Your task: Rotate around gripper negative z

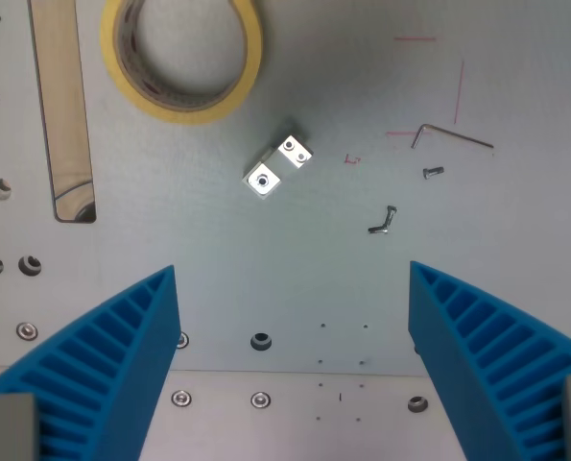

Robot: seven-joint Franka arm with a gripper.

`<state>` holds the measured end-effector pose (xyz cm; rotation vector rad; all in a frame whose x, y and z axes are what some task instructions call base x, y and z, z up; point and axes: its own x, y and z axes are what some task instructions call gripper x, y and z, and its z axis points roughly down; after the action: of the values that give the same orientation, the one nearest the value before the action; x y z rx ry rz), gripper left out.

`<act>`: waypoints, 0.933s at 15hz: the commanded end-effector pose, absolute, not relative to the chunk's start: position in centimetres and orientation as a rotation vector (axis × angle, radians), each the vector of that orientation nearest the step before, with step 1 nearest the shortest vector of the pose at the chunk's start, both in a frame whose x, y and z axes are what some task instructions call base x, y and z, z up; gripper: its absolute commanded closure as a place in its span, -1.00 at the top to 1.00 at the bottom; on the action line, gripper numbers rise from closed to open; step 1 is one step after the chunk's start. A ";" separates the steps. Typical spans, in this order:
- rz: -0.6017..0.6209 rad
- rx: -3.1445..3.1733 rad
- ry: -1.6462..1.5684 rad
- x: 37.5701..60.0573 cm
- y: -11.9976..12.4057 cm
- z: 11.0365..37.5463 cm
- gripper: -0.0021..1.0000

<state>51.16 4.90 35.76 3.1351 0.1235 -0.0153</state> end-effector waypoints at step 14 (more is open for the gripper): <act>-0.010 3.082 0.595 51.1 4.9 36.0 1.00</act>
<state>51.16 4.91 35.76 3.1149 0.3821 -0.0159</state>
